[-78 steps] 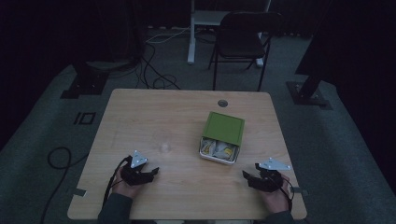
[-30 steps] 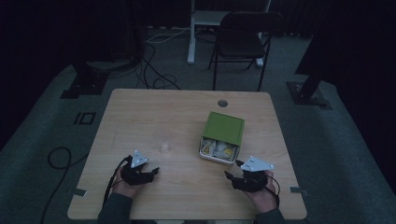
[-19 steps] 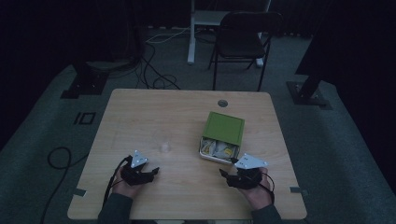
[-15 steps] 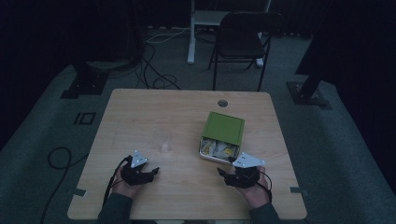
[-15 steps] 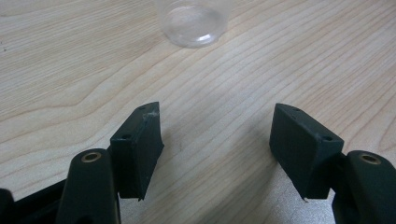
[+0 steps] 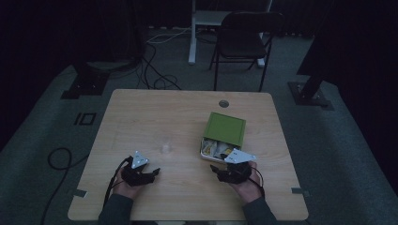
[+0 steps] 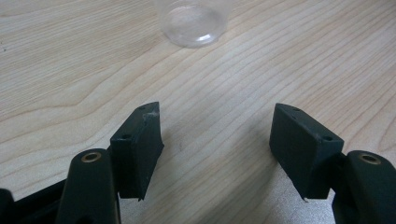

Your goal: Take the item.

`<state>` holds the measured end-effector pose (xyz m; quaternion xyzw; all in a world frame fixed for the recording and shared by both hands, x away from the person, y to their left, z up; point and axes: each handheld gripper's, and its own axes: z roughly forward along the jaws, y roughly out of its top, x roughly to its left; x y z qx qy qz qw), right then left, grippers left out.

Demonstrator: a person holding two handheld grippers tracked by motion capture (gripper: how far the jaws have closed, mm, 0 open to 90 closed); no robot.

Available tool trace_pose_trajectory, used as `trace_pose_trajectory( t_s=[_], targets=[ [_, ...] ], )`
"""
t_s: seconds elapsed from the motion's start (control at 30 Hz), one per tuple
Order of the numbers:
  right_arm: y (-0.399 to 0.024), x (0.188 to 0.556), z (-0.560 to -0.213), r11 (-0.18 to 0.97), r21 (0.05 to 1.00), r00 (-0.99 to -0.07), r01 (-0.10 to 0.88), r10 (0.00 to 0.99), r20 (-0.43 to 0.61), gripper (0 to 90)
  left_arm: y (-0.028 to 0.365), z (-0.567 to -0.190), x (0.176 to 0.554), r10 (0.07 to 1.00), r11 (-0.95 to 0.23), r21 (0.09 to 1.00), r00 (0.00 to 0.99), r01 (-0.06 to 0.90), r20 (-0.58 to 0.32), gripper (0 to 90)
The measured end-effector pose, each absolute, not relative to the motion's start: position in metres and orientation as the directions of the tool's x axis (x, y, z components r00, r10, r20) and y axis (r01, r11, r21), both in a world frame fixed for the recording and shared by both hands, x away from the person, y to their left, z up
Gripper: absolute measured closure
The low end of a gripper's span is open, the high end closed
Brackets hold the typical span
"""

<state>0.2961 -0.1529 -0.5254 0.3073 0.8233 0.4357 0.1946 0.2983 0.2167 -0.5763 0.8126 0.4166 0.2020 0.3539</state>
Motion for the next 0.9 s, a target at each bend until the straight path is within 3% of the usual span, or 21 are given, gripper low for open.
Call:
trace_pose_trajectory(
  t_s=[0.9],
  targets=[
    [-0.142,0.307,-0.537,0.449,0.821,-0.751,0.351,0.659,-0.039,45.6,0.217,-0.576,0.298,0.82,-0.403,0.744,0.571,0.534,0.034,35.2]
  ],
)
